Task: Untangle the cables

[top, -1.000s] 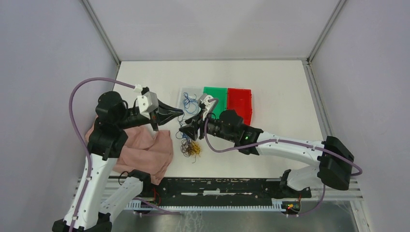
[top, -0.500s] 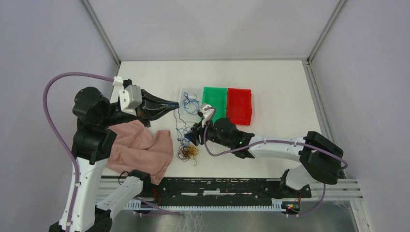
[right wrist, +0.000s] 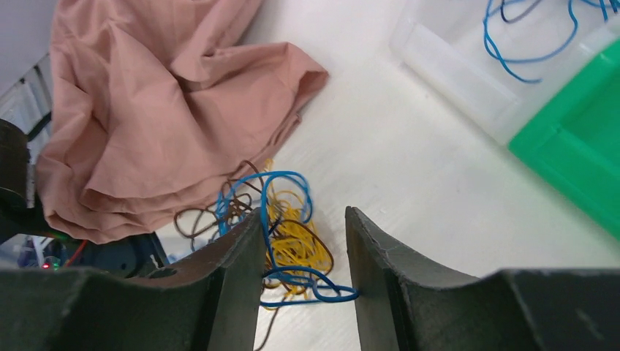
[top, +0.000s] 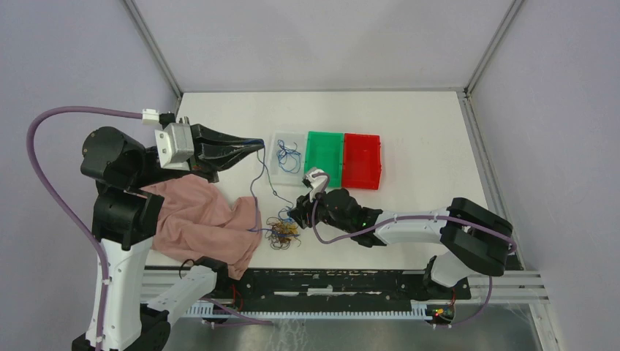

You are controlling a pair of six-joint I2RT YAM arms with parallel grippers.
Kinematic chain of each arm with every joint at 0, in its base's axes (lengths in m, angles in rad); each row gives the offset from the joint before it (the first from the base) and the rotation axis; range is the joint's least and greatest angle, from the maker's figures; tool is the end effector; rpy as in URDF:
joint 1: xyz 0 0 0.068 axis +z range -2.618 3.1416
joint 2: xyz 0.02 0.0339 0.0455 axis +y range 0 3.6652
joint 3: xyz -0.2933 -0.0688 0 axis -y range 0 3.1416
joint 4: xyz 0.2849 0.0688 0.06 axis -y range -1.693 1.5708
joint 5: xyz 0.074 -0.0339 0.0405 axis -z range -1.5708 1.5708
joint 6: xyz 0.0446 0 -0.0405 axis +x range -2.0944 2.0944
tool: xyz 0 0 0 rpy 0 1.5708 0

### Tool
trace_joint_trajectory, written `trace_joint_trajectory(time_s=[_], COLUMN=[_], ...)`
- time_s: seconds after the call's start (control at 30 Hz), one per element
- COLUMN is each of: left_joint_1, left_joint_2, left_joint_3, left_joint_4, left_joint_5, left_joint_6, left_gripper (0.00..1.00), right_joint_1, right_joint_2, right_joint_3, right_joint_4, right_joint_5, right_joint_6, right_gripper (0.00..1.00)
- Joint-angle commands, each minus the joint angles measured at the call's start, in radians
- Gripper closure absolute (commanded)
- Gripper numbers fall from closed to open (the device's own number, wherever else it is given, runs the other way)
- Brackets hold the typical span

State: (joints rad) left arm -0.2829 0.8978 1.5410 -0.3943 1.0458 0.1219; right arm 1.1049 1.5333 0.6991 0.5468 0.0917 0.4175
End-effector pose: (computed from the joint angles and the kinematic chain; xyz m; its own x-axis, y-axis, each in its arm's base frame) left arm 0.1069 -0.0713 0.5855 0.3497 -0.0382 -0.9361 0.9095 0.2537 0.3294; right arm 0.1646 0.3184 0.2023 -0.4611 -0.0183 -0.8871 -0.7256 0.5833 0.3651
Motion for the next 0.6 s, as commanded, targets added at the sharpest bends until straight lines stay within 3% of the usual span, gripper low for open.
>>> trace_joint_trajectory(time_s=[0.0, 0.33, 0.57], left_joint_1=[-0.002, -0.003, -0.002], left_joint_2=[0.027, 0.133, 0.200], left_joint_3=[0.098, 0.310, 0.366], left_joint_4=[0.070, 0.185, 0.348], left_joint_5=[-0.041, -0.203, -0.635], left_joint_6=[0.016, 0.096, 0.116], left_gripper=[0.97, 0.97, 0.97], right_joint_1=[0.007, 0.018, 0.018], right_joint_2=[0.012, 0.025, -0.019], right_joint_3=[-0.048, -0.113, -0.173], right_joint_4=[0.080, 0.077, 0.081], right_joint_5=[0.072, 0.166, 0.225], right_joint_6=[0.026, 0.025, 0.027], right_gripper=[0.51, 0.54, 0.50])
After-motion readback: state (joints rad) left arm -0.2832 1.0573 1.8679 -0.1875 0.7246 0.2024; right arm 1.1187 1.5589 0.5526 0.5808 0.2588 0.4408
